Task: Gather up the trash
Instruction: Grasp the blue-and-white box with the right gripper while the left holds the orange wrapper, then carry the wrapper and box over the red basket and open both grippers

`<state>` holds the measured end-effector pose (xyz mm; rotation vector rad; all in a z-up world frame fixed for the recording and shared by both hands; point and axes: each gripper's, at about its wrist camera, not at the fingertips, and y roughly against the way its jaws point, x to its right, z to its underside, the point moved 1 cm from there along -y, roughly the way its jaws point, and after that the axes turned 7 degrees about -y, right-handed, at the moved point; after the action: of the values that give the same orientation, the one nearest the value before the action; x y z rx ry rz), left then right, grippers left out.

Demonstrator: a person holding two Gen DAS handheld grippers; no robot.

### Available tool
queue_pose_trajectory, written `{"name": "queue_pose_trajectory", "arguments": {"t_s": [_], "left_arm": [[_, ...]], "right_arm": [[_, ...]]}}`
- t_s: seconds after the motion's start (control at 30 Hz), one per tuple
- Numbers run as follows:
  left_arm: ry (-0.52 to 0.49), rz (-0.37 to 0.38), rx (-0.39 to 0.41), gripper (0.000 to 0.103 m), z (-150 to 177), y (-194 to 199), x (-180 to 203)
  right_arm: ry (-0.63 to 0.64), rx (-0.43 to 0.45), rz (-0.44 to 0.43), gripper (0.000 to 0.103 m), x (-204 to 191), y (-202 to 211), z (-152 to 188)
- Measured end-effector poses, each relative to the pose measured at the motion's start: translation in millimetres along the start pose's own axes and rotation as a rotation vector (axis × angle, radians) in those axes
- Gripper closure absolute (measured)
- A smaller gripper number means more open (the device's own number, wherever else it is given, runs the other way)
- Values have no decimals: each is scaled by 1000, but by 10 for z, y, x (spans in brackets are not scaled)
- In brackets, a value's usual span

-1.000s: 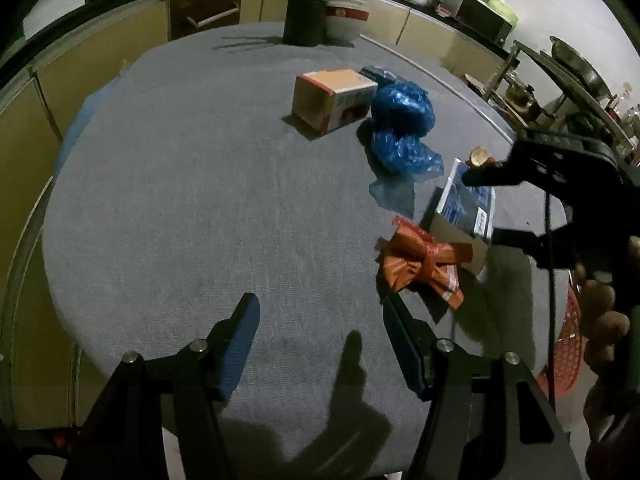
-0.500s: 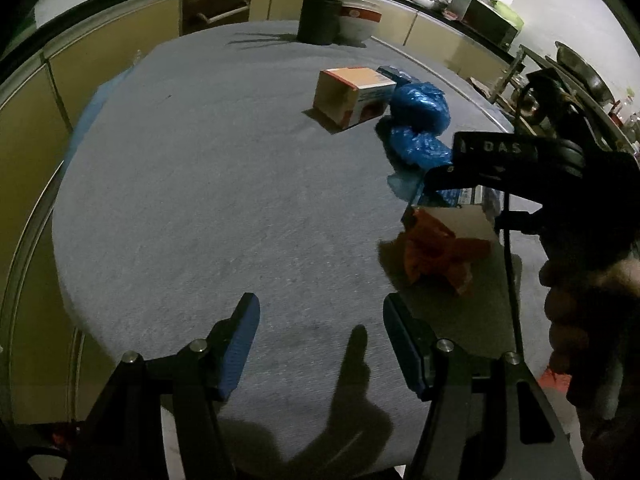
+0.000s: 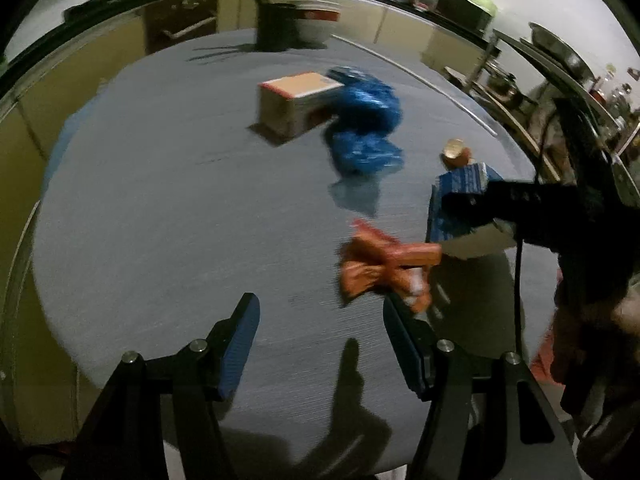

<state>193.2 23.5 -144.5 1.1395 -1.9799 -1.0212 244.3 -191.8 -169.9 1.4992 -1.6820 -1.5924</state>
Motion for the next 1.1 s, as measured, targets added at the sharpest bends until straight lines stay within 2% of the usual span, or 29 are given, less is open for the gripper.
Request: {"name": "queue_pose_trajectory", "arguments": {"t_s": [0.13,0.43,0.47,0.7,0.87,1.0,1.1], "left_arm": [[18,48,-23,31,-129,-120,140],[131,83,-105,31,-372,-524,228],[132,71,-82,30,-382,-524,239],[70,32,-48,35,-351,-550,398],[68,25,-42,35,-332,-531,450],[54,26,-39,35,-314,-466,560],[5,26,-19,35,-340,-388,739]], "right_arm": [[3,39,16,54,298,249,53],[33,70,22,54,845,517,248],[33,67,21,54,898,493,266],[52,89,-10,54,1009,528,283],[48,119,-35,54,1085,594,286],[37,162,-58,54,1203,712,306],[28,205,-78,54,1318,840,331]]}}
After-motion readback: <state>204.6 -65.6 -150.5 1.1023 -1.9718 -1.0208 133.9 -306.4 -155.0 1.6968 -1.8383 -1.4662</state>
